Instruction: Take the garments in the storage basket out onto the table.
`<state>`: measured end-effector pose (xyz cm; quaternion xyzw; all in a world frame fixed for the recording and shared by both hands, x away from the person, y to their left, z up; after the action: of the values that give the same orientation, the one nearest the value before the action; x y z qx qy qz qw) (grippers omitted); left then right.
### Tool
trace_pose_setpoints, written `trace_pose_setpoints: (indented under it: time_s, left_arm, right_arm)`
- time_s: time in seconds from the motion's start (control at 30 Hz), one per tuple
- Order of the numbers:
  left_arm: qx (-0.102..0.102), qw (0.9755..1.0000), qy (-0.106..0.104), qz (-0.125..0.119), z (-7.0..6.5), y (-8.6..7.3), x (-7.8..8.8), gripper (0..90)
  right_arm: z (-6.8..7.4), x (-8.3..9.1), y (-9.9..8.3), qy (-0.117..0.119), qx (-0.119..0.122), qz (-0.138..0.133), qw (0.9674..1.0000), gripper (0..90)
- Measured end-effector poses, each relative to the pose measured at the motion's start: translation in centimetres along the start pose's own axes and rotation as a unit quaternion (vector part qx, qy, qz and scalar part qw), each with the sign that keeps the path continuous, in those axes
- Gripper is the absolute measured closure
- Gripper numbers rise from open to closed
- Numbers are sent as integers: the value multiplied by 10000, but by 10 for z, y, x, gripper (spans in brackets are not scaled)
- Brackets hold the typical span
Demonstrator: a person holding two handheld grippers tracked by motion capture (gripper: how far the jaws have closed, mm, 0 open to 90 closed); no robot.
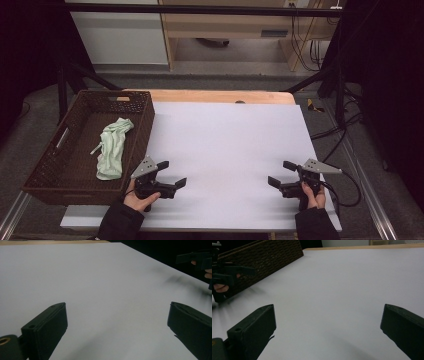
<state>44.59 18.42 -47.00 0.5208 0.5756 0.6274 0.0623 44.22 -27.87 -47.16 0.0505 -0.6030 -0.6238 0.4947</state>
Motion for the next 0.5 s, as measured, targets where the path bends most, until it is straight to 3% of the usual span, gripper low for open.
trace_pose_setpoints:
  time_s: [0.5]
  left_arm:
    - [-86,10000,-24,26,-7,4,2,23]
  right_arm:
    - [1,0,0,-10,-7,4,10000,7]
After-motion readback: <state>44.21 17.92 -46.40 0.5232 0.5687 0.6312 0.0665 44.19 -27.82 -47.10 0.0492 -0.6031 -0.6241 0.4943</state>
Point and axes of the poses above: each handheld gripper's, and its own axes: x roughly backward along the jaws, y roughly out of its top, z roughly to its left, the point moved 1 cm from there along -x, roughly forward along the jaws, and after that the axes turned 14 degrees about z, right-handed, at the moved point
